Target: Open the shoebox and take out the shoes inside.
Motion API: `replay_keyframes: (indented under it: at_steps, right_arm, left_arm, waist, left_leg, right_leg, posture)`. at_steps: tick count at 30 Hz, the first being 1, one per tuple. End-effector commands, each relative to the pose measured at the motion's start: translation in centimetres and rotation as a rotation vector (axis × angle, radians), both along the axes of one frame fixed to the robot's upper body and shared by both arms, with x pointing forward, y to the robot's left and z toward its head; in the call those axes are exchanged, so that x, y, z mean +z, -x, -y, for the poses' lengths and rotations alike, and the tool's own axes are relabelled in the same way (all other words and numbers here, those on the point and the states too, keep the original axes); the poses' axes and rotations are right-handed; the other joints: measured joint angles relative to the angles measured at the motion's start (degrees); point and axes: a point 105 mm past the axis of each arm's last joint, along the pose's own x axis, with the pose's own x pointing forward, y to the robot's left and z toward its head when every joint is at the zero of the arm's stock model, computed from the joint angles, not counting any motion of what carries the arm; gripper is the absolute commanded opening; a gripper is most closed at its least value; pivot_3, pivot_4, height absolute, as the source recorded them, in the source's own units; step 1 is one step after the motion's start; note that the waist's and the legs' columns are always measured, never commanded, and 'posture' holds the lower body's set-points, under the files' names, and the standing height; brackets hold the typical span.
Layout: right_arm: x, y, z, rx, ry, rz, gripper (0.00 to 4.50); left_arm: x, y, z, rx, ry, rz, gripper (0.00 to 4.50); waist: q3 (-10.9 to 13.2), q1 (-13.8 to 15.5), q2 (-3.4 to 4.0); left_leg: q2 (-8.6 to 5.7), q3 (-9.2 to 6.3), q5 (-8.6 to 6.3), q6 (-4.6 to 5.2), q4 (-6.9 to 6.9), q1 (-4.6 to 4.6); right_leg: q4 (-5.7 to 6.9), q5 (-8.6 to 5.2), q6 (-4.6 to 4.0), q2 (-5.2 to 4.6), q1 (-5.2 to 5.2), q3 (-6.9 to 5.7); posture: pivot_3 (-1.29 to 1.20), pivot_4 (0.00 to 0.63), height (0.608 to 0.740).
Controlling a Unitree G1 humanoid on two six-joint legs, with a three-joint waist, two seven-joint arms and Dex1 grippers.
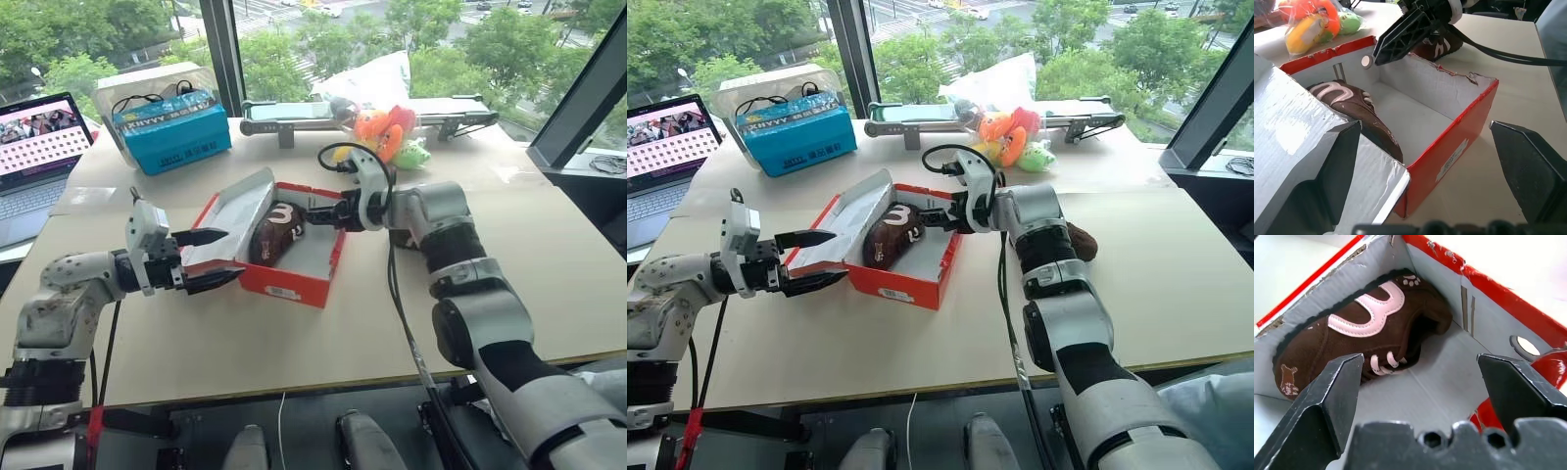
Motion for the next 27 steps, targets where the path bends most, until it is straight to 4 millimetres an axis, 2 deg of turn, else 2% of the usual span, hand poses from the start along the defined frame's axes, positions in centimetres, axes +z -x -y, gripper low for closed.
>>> replay_keyframes:
  at_steps: [1,8,15,20,27]
  right_arm:
    - [2.4,0.5,-2.4,0.091,-0.095,0.016,4.47]
    - [3.0,0.6,-3.8,0.121,-0.084,0.029,4.47]
    - [1.6,0.0,-5.2,0.104,-0.021,0.069,4.47]
    - [-0.7,-0.6,-4.9,0.057,0.055,0.093,4.47]
    - [-0.8,-0.2,-6.4,0.061,-0.018,0.072,4.47]
  left_arm:
    - [1.4,0.4,0.0,-0.003,-0.003,0.055,4.50]
    - [1.4,0.7,-0.1,0.004,-0.007,0.056,4.50]
    - [1.4,0.8,-0.2,0.014,-0.011,0.057,4.50]
    - [1.7,1.0,-0.2,0.019,-0.012,0.063,4.50]
    - [1.7,1.3,-0.4,0.031,-0.018,0.060,4.50]
  waist:
    - [0.0,-0.3,0.01]
    - [0.0,-0.3,0.02]
    - [0.0,-0.5,0.02]
    - [0.0,-0.4,0.02]
    - [0.0,-0.5,0.02]
  left_leg:
    - [0.00,0.00,0.00,0.00,0.00,-0.01]
    - [0.00,-0.02,0.00,0.00,-0.01,-0.02]
    - [0.00,-0.02,0.00,0.00,-0.01,-0.01]
    - [0.00,-0.03,0.00,0.00,-0.01,-0.04]
    - [0.00,-0.03,0.00,0.00,-0.01,0.00]
  right_leg:
    - [0.01,0.00,0.00,0.00,-0.01,0.00]
    - [0.02,0.00,0.00,0.00,-0.02,-0.01]
    - [0.03,-0.01,0.01,0.01,-0.02,-0.01]
    - [0.02,0.00,0.01,0.00,-0.02,-0.01]
    - [0.03,0.00,0.00,0.00,-0.01,-0.02]
  posture:
    - [0.00,0.150,0.715]
    - [0.00,0.150,0.715]
    - [0.00,0.150,0.715]
    - [0.00,0.150,0.715]
    - [0.00,0.150,0.715]
